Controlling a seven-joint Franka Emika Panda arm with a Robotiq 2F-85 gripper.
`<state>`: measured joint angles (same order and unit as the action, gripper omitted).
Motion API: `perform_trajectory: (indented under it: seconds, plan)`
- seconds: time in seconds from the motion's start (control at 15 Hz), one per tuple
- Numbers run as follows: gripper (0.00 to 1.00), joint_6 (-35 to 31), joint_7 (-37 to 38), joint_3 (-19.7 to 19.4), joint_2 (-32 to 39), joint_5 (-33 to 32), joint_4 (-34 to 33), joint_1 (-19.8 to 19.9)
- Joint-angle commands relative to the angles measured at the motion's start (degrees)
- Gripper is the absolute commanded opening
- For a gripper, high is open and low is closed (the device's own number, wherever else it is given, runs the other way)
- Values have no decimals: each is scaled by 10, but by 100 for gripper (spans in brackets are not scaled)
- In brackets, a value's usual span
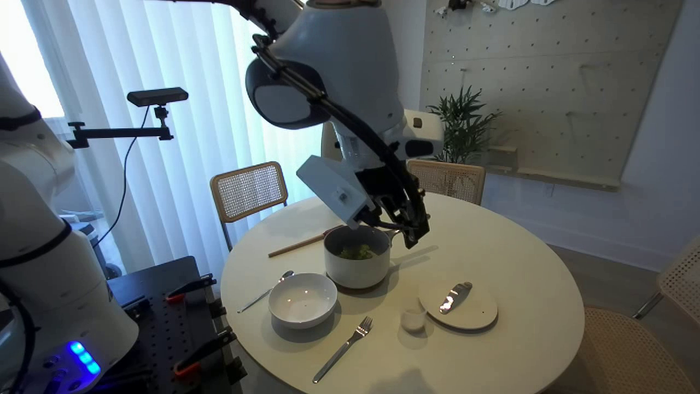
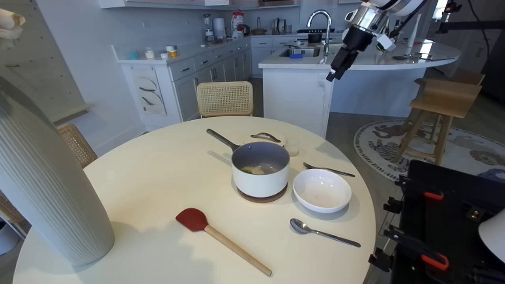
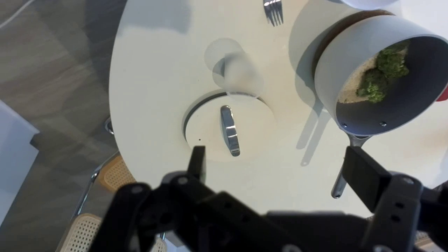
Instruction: Pour the contents of the colourless cup into the white pot
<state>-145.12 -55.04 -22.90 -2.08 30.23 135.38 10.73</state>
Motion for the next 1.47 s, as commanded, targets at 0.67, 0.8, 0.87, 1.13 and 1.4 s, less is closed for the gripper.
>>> perform_trajectory:
  seconds: [0.67,0.8,0.87,1.13,1.4]
  plan:
    - [100,-68,-218,1,43,212,0,0]
    - [100,-88,-277,5,33,258,12,-1]
    - [100,-84,-317,6,28,282,19,1]
    - [100,-64,-510,2,25,438,38,7]
    - [100,-31,-693,-12,48,579,49,20]
